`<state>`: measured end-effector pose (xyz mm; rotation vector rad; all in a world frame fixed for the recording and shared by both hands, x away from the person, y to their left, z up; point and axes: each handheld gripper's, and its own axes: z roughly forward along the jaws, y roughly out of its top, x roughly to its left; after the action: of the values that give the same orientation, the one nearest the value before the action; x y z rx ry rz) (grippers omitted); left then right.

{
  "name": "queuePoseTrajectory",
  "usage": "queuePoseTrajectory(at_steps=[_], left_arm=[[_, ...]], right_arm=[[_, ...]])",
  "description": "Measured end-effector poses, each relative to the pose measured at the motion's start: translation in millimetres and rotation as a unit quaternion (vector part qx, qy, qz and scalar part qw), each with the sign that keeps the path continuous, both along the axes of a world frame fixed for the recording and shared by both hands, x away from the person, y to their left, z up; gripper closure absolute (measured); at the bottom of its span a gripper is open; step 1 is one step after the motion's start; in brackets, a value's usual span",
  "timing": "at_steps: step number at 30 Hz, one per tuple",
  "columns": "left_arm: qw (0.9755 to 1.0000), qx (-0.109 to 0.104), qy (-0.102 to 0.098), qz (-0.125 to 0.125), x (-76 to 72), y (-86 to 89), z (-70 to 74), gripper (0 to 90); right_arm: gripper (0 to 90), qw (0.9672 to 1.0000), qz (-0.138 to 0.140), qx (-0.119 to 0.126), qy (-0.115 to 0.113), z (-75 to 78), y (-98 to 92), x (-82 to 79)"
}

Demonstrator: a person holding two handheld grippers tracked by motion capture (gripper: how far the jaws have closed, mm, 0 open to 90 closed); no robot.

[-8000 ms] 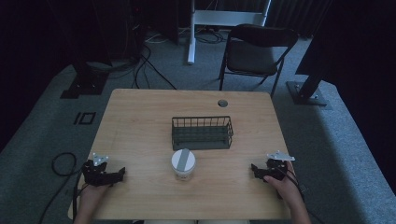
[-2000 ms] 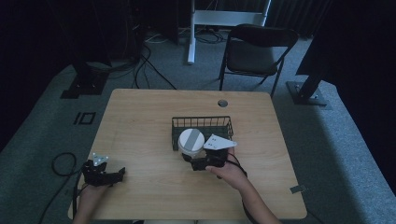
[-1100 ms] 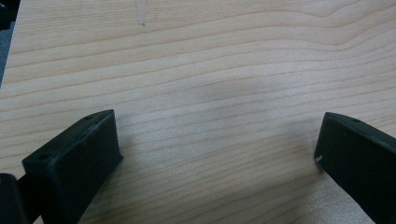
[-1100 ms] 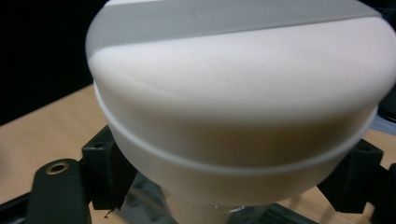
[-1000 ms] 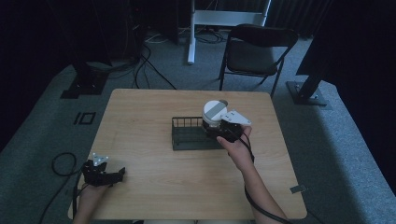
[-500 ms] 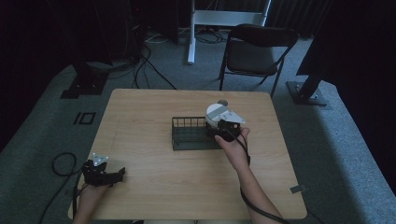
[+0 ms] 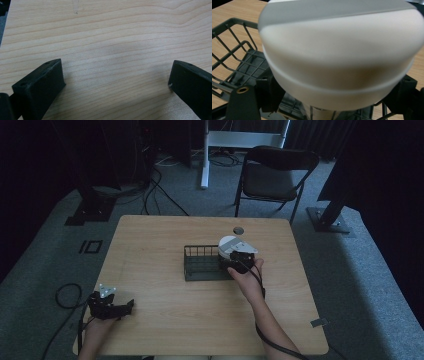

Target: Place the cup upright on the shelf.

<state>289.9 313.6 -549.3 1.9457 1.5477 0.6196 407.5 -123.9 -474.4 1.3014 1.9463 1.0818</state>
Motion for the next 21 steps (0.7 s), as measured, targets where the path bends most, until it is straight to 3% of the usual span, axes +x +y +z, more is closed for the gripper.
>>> queuePoseTrajectory(at_steps=[12,21], left_arm=[[1.0000,0.000,0.000,0.000,0.0,0.0,0.0,0.3],[1.0000,0.000,-0.001,0.000,0.0,-0.1,-0.1,0.3]], right_arm=[[18.0,0.9999,0.009,0.013,-0.002,-2.0,-4.5,0.1],[12.3,0.9995,0.020,0.016,-0.020,-4.4,-4.7,-4.6]])
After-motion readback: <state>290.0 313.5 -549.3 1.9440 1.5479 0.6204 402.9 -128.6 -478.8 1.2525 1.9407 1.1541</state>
